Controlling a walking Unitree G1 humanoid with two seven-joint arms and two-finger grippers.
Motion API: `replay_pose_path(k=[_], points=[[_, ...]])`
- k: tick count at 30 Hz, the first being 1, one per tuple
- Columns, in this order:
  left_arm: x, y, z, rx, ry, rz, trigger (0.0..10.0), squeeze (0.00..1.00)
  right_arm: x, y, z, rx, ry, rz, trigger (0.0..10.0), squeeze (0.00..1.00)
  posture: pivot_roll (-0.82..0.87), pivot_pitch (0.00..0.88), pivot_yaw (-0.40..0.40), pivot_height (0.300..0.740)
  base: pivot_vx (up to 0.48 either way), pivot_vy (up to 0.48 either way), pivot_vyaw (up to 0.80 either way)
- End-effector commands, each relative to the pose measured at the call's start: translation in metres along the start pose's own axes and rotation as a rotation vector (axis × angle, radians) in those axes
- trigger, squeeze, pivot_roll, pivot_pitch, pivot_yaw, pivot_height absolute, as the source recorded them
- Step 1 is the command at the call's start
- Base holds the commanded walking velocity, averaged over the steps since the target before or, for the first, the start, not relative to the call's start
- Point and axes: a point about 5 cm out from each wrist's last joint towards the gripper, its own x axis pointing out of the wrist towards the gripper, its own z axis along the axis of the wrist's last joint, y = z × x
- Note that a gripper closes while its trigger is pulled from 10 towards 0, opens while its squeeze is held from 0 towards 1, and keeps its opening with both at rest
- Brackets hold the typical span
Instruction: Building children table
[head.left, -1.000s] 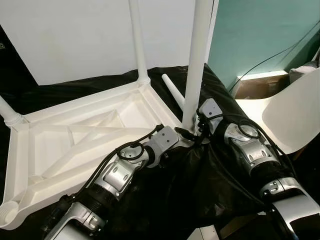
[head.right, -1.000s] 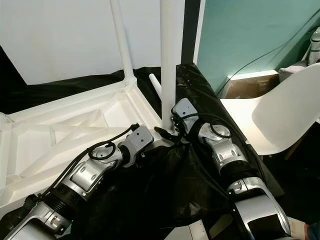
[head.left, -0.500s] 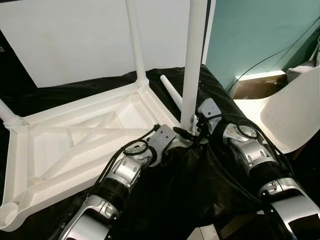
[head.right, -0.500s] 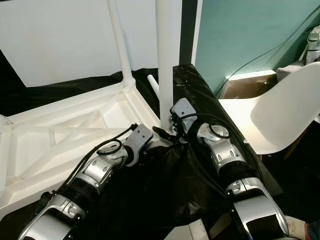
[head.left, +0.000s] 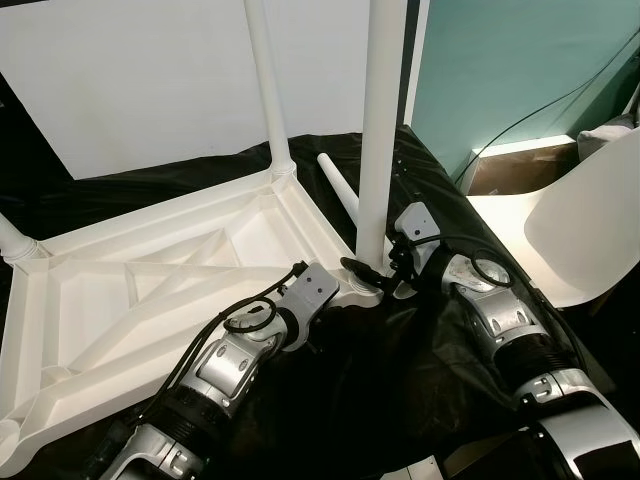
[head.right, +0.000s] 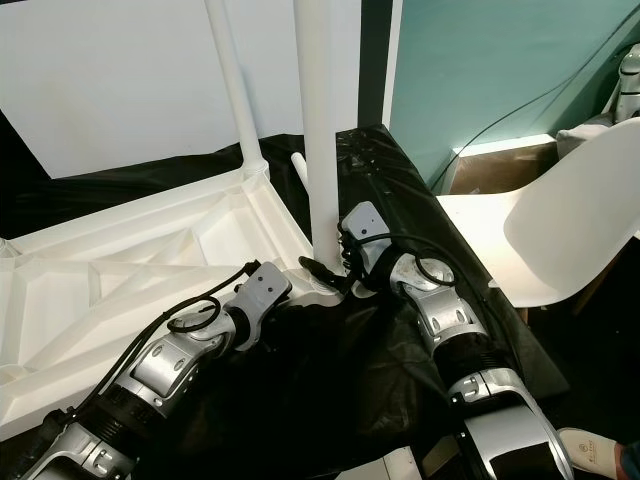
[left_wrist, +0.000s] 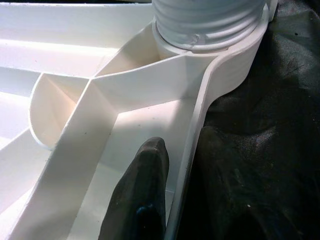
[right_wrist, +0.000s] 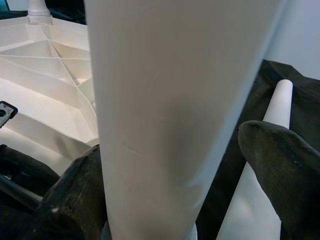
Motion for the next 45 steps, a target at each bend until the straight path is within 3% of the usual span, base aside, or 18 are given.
replay_pose_path(k=[1,5,7,11,18,22,23,24,25,26,34,37,39,41,43,44,45], points=[[0.005,-0.029,-0.025,-0.045,0.089,-0.335,10.0,0.00,-0.004,-0.003,-0.002,0.009,0.009,-0.017,10.0,0.00,-0.01,0.000,0.062,0.740,0.000,0.000,0.00],[0.010,-0.027,-0.020,-0.048,0.072,-0.302,10.0,0.00,-0.005,0.004,-0.003,-0.002,0.022,0.070,10.0,0.00,-0.01,0.000,0.063,0.740,0.000,0.000,0.00],[0.011,-0.028,-0.015,-0.044,0.050,-0.305,10.0,0.00,-0.007,0.007,-0.006,-0.039,0.055,0.176,10.0,0.00,-0.02,0.000,0.060,0.740,0.000,0.000,0.00],[0.011,-0.029,-0.014,-0.049,0.044,-0.303,10.0,0.00,-0.010,0.000,-0.006,-0.086,0.086,0.264,10.0,0.00,-0.02,0.000,0.060,0.740,0.000,0.000,0.00],[0.011,-0.034,-0.017,-0.059,0.040,-0.299,10.0,0.00,-0.004,-0.019,0.001,-0.164,0.113,0.258,10.0,0.00,0.00,0.000,0.052,0.740,0.000,0.000,0.00],[0.011,-0.034,-0.017,-0.062,0.036,-0.299,10.0,0.00,-0.002,-0.021,0.002,-0.170,0.113,0.246,10.0,0.00,0.00,0.000,0.049,0.740,0.000,0.000,0.00],[0.012,-0.035,-0.019,-0.064,0.038,-0.289,10.0,0.00,0.005,-0.018,0.005,-0.172,0.102,0.268,6.0,0.00,0.02,0.000,0.042,0.740,0.000,0.000,0.00],[0.012,-0.035,-0.019,-0.064,0.039,-0.286,10.0,0.00,0.007,-0.015,0.004,-0.172,0.102,0.294,0.7,0.00,0.02,0.000,0.042,0.740,0.000,0.000,0.00],[0.012,-0.035,-0.019,-0.064,0.039,-0.286,10.0,0.00,0.007,-0.015,0.004,-0.172,0.102,0.294,0.7,0.00,0.02,0.000,0.042,0.740,0.000,0.000,0.00],[0.012,-0.035,-0.020,-0.066,0.039,-0.282,10.0,0.00,0.007,-0.012,0.003,-0.170,0.106,0.319,0.0,0.00,0.02,0.000,0.042,0.740,0.000,0.000,0.00],[0.012,-0.035,-0.018,-0.073,0.033,-0.269,10.0,0.00,0.003,-0.005,-0.012,-0.105,0.170,0.367,0.0,0.00,0.02,0.000,0.047,0.740,0.000,0.000,0.00],[0.012,-0.035,-0.018,-0.074,0.033,-0.268,10.0,0.00,-0.002,0.000,-0.025,0.076,0.173,0.302,0.0,0.00,0.02,0.000,0.047,0.740,0.000,0.000,0.00],[0.012,-0.035,-0.019,-0.074,0.033,-0.267,10.0,0.00,-0.003,0.003,-0.027,0.107,0.167,0.293,0.0,0.00,0.02,0.000,0.047,0.740,0.000,0.000,0.00],[0.012,-0.034,-0.019,-0.075,0.032,-0.264,10.0,0.00,-0.003,0.016,-0.035,0.164,0.148,0.221,0.0,0.00,0.02,0.000,0.047,0.740,0.000,0.000,0.00],[0.013,-0.034,-0.018,-0.082,0.029,-0.261,10.0,0.00,0.002,0.024,-0.035,0.260,0.043,-0.089,0.0,0.00,0.01,0.000,0.043,0.740,0.000,0.000,0.00],[0.013,-0.034,-0.018,-0.082,0.029,-0.261,10.0,0.00,0.002,0.024,-0.035,0.260,0.043,-0.089,0.0,0.00,0.01,0.000,0.043,0.740,0.000,0.000,0.00],[0.013,-0.033,-0.018,-0.084,0.028,-0.260,10.0,0.00,-0.003,0.030,-0.032,0.335,-0.048,-0.290,0.0,0.00,0.01,0.000,0.044,0.740,0.000,0.000,0.00]])
